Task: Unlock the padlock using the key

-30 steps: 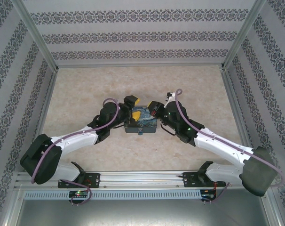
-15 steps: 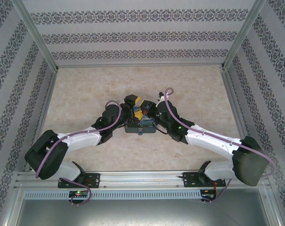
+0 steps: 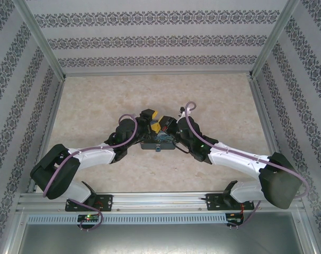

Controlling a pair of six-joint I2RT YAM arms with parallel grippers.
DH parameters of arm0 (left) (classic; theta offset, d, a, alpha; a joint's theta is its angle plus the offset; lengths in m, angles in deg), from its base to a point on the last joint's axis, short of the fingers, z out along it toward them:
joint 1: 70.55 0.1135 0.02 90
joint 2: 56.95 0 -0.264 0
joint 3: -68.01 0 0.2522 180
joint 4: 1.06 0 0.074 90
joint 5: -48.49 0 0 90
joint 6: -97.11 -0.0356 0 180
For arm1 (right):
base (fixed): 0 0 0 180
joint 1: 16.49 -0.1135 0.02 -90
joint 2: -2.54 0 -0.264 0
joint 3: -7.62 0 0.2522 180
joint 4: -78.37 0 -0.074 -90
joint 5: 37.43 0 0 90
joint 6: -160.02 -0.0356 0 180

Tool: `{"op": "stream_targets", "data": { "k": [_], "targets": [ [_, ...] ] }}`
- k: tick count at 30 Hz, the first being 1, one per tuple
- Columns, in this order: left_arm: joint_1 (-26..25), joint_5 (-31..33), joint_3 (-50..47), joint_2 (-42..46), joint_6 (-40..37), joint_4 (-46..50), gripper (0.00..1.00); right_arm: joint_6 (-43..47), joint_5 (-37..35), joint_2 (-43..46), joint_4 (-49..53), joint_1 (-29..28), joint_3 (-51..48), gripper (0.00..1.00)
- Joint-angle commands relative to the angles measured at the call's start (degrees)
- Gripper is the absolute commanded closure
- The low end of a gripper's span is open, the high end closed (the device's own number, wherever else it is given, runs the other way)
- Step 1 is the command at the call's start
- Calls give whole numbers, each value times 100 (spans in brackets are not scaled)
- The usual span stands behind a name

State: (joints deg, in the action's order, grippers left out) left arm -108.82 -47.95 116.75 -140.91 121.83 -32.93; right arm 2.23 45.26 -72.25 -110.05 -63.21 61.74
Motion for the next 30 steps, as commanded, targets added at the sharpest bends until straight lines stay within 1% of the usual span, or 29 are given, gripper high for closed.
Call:
{"op": "stream_targets", "data": {
  "k": [1, 9, 19, 28, 30],
  "targets": [
    [-68, 123, -42, -45, 68, -422, 41, -85, -167, 196, -173, 16, -120, 100],
    [-69, 125, -18, -15, -27, -268, 46, -81, -185, 298, -167, 84, -195, 100],
    [-76, 147, -37, 3, -98, -131, 55, -106, -160, 289, -182, 123, -239, 100],
    [-76, 167, -28, 59, -164, 16, 67, -103, -132, 298, -203, 153, -248, 100],
    [-76, 178, -29, 85, -177, 52, 72, -108, -136, 298, -199, 160, -257, 100]
  ]
}}
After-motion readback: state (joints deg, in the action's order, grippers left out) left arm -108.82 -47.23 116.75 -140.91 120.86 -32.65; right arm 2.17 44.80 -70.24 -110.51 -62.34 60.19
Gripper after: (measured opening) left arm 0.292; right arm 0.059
